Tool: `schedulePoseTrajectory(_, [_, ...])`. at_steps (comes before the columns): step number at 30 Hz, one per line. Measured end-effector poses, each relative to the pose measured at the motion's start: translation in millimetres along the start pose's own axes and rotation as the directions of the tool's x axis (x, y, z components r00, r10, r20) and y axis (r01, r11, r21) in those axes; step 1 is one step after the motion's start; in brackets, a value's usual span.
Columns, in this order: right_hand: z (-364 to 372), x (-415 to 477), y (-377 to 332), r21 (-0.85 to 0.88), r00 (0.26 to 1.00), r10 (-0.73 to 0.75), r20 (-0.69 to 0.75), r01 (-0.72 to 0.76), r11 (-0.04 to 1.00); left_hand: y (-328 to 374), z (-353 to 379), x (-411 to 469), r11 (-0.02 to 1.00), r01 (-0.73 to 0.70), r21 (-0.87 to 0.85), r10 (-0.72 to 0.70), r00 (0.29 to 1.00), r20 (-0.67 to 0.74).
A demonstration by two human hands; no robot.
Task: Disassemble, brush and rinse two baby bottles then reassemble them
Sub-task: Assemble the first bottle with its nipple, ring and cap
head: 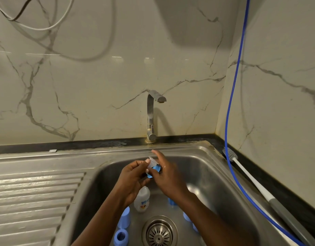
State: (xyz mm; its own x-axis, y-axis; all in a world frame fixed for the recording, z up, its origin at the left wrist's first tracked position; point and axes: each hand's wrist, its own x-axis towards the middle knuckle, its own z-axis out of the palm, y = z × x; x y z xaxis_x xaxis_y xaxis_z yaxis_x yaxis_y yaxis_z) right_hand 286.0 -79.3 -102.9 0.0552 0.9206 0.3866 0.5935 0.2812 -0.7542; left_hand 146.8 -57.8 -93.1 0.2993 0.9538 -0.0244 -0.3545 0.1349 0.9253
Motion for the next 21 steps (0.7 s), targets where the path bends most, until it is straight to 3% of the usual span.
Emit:
schedulePoseTrajectory(4, [4.0,2.9,5.7,-0.03,0.999,0.011,-0.034,-0.012,0.999,3.2,-3.2,0.1,0.997,-0.012,-0.074,0.018,0.996,0.084])
schedulePoseTrajectory(6, [1.7,3.4,1.2,0.067,0.993,0.09,-0.077,-0.085,0.994,3.5,-0.7,-1.4,0.998,-0.007,-0.069,0.018,0.987,0.159])
schedulePoseTrajectory(9, [-1.2,2.2,-3.3,0.193,0.983,0.179,-0.044,-0.167,0.967,-1.7,0.3,-1.4,0.963,-0.128,0.235,0.09,0.982,0.167])
schedulePoseTrajectory(13, [1.6,1.0,-1.4,0.32,0.979,0.204,-0.02,-0.187,0.929,-6.1,-5.3,1.9,0.867,-0.185,0.463,0.147,0.982,0.118])
schedulePoseTrajectory(15, [0.3,1.2,-6.6,0.351,0.973,0.218,-0.074,-0.179,0.919,-9.3,-3.8,0.7,0.786,-0.247,0.567,0.21,0.969,0.131])
schedulePoseTrajectory(17, [-11.3,3.7,-16.1,0.229,0.946,0.098,-0.309,-0.026,0.973,-5.9,-3.0,1.1,0.767,-0.305,0.565,0.328,0.943,0.063])
schedulePoseTrajectory(19, [-23.1,7.5,-13.6,0.007,0.829,-0.126,-0.545,0.155,0.988,-1.5,-8.9,5.1,0.743,-0.368,0.559,0.471,0.881,-0.046])
schedulePoseTrajectory(20, [-25.4,8.2,-5.3,-0.059,0.823,-0.163,-0.544,0.156,0.986,-1.7,-12.8,7.7,0.704,-0.374,0.603,0.501,0.864,-0.049])
schedulePoseTrajectory(21, [-24.3,5.9,2.8,-0.098,0.872,-0.127,-0.473,0.091,0.991,-4.8,-15.3,7.5,0.663,-0.355,0.659,0.482,0.876,-0.013])
